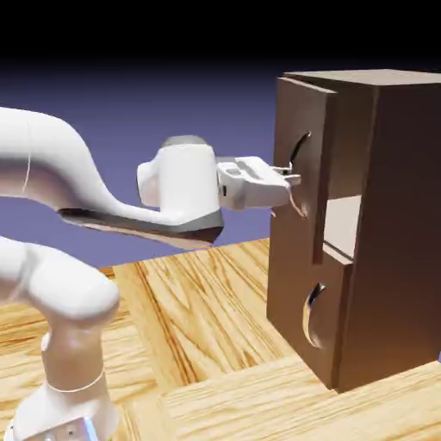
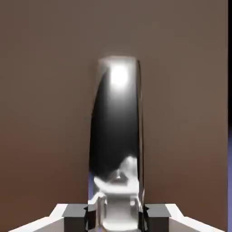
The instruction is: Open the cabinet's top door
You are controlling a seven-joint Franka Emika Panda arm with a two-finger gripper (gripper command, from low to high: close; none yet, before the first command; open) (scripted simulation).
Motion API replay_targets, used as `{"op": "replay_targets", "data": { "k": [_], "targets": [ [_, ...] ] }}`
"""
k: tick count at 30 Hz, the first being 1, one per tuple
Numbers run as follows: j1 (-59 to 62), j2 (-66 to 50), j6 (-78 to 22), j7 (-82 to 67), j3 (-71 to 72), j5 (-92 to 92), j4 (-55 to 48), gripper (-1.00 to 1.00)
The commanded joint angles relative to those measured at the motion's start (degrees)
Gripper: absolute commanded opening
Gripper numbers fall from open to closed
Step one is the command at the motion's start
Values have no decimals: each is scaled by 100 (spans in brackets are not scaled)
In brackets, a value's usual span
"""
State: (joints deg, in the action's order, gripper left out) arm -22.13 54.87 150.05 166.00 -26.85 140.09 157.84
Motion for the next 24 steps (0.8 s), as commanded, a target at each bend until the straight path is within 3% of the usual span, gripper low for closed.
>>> {"op": "replay_targets", "data": {
  "k": [1,14,18,24],
  "targets": [
    [169,22,-40,1,208,-179,72,-100],
    [2389,532,158,-51,2895,-2455,631,-100],
    [2525,856,-95,-540,3423,-3452,829,-100],
    [3759,1196,852,-296,4266,-3856,788,-100]
  ]
}}
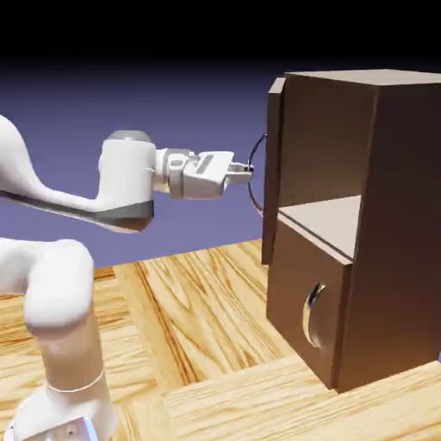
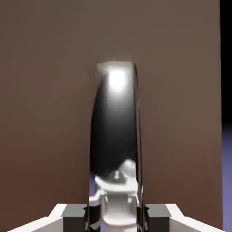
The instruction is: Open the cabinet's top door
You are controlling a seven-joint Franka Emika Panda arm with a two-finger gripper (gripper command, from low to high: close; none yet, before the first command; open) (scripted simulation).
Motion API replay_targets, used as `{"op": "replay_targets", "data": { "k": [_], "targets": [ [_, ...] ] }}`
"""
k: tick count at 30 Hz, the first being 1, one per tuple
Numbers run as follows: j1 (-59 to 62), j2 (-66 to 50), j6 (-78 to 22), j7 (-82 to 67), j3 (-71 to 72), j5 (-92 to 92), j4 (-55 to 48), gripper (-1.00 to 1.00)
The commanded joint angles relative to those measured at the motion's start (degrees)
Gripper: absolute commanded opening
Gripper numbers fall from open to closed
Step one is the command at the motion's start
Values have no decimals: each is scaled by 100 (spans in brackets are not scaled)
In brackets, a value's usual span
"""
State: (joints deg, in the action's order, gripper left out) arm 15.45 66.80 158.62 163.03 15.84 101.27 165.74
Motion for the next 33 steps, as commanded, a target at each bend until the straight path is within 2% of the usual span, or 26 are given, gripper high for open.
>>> {"op": "replay_targets", "data": {
  "k": [1,4,10,22,27,33],
  "targets": [
    [209,53,173,47,120,-18,-14,-100],
    [633,282,473,-157,488,-528,39,-100],
    [129,620,-355,-1218,853,-2023,290,-100],
    [-782,574,-3238,-2145,2587,-4697,-171,-100],
    [-565,258,-4484,-2208,3471,-5541,-848,-100],
    [232,-125,-5965,-2252,4530,-6363,-1997,-100]
  ]
}}
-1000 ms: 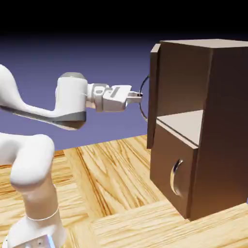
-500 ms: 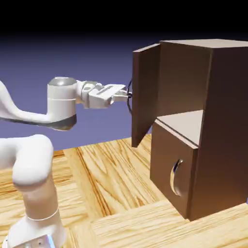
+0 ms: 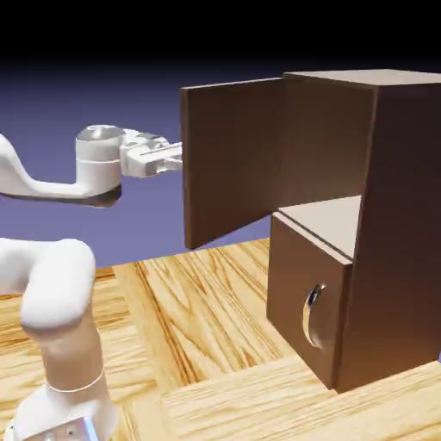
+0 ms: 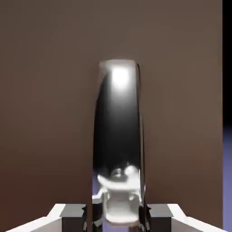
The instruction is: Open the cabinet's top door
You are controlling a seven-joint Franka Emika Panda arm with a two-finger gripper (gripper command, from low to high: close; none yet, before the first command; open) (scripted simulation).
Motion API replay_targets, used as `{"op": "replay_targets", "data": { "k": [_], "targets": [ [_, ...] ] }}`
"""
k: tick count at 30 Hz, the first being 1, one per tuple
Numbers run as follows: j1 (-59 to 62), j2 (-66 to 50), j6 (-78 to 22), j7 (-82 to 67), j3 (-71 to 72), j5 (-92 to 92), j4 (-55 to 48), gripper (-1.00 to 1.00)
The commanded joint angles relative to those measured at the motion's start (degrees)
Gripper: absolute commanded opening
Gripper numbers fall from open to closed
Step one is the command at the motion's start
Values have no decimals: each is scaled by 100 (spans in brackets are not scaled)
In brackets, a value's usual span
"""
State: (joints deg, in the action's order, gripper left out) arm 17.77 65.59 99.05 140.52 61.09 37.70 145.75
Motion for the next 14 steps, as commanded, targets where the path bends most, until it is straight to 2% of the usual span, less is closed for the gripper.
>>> {"op": "replay_targets", "data": {
  "k": [1,11,12,14],
  "targets": [
    [171,-50,-237,-11,167,-116,-205,-100],
    [1966,-176,-2146,-213,1434,-889,-2196,-100],
    [1966,-176,-2146,-213,1434,-889,-2196,100],
    [2067,-162,-2268,-244,1532,-936,-2403,100]
  ]
}}
